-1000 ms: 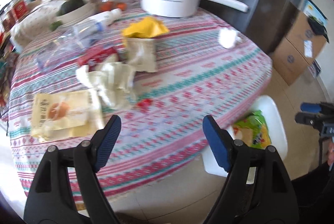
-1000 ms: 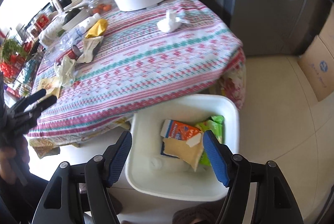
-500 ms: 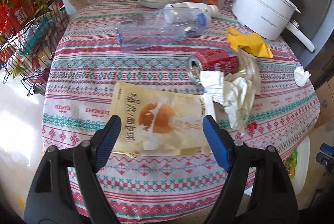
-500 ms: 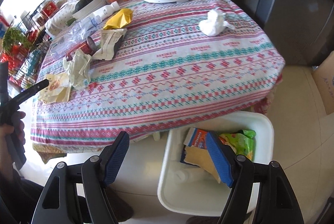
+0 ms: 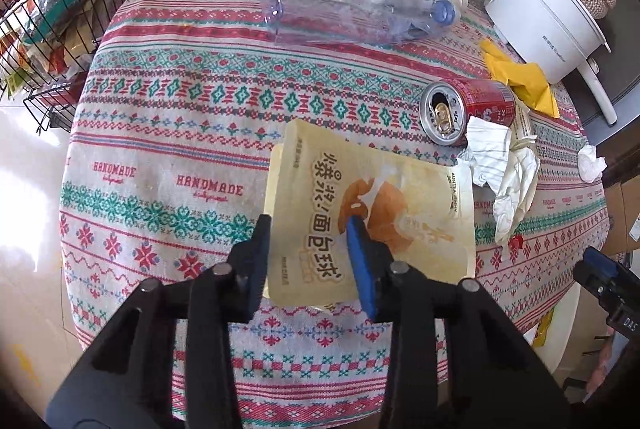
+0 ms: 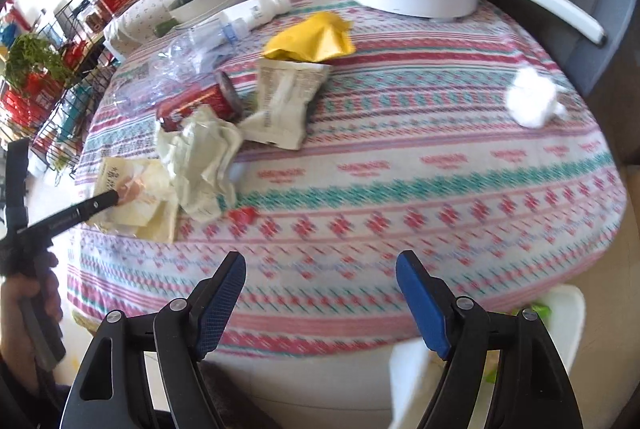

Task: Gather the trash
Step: 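Grasp the beige snack pouch with the left gripper, then grasp the crumpled tissue paper with the right gripper while the left holds the pouch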

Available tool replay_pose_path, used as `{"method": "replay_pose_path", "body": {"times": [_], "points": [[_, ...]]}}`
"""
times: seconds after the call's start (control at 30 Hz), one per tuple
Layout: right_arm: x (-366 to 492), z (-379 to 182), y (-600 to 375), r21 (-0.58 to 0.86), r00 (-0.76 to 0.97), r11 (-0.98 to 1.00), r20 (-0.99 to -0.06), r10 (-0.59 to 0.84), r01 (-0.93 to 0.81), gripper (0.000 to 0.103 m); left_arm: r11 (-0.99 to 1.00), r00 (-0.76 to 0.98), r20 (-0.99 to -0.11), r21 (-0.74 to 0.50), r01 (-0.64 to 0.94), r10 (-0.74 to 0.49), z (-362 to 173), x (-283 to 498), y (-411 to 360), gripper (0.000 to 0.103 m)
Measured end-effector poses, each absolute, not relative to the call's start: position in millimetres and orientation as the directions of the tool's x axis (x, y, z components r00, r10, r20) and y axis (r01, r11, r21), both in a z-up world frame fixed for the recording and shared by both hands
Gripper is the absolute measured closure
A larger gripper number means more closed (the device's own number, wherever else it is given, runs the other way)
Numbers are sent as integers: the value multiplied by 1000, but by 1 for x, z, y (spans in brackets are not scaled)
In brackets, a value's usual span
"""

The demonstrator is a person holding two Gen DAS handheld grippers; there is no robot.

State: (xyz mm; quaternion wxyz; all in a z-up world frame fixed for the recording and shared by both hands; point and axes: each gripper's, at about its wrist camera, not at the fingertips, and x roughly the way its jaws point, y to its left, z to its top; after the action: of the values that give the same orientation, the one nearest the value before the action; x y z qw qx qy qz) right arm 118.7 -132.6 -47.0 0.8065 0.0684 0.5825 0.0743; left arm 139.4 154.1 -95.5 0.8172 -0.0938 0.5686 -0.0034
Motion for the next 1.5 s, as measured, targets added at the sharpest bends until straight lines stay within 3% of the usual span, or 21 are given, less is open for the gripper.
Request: {"method": "replay_pose_path", "body": {"times": [0.3,0.7,0.77,0.8,0.87,0.93,1.5], "points": [[168,-73,-69,274,300,959,-912,281,-66,24,969,327,-927,-228,-97,-185,-102,135,162,99],[200,-99,-58,382,296,924,-885,360,20,25,961,477,-855,-267,-70,-203,-54,118,178,103],[201,-99,-59,400,315,917,-872,374,17,38,959,498,-843,-275,-70,-205,-48,116,180,103],[202,-98,-59,410,318,912,-866,387,8,61,958,504,-838,-279,-68,-209,-46,115,180,103],[203,-99,-59,432,308,902,-857,414,-10,68,957,510,-834,-282,-64,-211,-44,117,175,103],[202,-95,-58,425,316,905,-854,413,-36,82,955,518,-827,-290,-57,-220,-42,116,173,103],[149,-26,-124,415,394,908,-825,404,-60,86,919,597,-722,-387,71,-351,4,87,127,103]]}}
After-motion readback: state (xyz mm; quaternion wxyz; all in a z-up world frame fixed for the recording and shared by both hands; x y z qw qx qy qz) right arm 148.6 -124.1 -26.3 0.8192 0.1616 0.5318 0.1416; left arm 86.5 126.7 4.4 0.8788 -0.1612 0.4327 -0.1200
